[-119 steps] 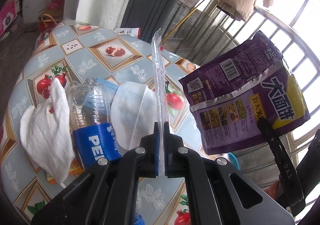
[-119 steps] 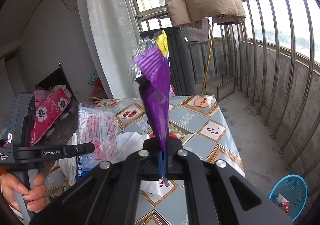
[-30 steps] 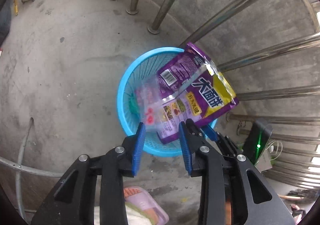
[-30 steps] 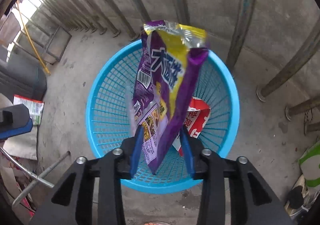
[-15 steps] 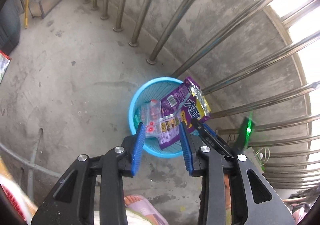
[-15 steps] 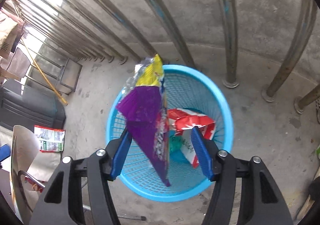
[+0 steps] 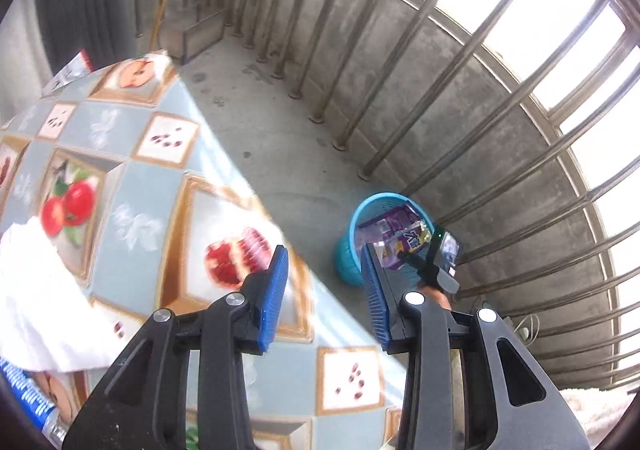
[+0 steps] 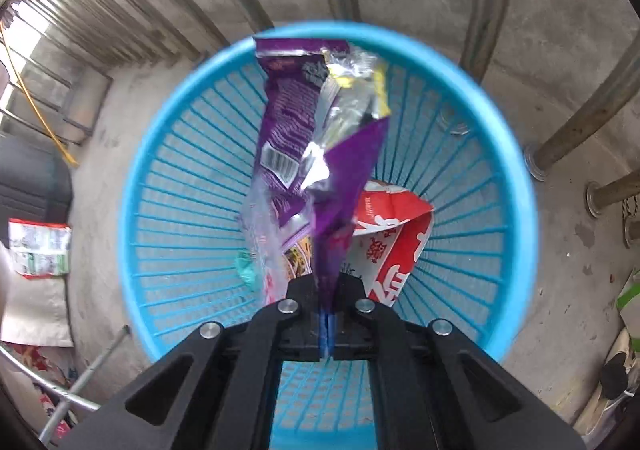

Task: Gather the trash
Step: 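Move both tools back over the table toward the Pepsi bottle and wipe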

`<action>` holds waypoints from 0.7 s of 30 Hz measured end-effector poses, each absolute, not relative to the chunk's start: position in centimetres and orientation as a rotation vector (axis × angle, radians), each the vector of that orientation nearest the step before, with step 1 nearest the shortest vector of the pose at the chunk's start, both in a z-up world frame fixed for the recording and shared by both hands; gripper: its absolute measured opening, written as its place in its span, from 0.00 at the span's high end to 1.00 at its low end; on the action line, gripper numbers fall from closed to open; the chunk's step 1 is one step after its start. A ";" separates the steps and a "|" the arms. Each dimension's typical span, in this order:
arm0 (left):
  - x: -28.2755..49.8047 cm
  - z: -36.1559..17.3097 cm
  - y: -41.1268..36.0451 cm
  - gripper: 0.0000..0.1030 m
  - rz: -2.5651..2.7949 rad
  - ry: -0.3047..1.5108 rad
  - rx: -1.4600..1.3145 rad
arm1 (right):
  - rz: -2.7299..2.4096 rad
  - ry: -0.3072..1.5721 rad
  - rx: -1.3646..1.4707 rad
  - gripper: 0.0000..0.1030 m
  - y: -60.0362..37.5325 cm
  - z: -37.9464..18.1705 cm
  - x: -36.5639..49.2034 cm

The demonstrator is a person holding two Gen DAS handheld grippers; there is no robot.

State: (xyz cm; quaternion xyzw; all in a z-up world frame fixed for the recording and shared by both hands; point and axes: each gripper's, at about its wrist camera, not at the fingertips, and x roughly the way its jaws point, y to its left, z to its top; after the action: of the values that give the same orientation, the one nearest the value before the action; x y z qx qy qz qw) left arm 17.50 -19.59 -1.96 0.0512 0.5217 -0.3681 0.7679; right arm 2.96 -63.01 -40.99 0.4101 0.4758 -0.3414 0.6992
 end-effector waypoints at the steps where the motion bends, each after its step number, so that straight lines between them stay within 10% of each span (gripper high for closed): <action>1: 17.3 -1.7 -18.3 0.65 -0.772 1.126 0.106 | -0.769 1.085 0.907 1.00 -63.1 -41.6 3.5; 13: 16.9 -1.4 -7.9 0.65 -0.546 1.067 -0.007 | -0.836 1.188 0.854 0.94 -65.0 -41.6 5.1; 17: 16.1 -1.0 -4.8 0.62 -0.529 1.037 -0.047 | -0.799 1.138 0.904 0.42 -64.1 -38.2 3.0; 21: 15.6 -0.4 -2.9 0.60 -0.524 0.989 -0.068 | -0.804 1.042 0.945 0.34 -62.8 -33.6 -0.1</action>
State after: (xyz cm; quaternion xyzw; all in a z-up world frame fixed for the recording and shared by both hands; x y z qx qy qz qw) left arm 15.61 -2.87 -0.39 -0.0323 0.4690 -0.2486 0.8469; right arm -0.11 -62.78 -33.64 0.4223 0.4658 -0.3594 0.6896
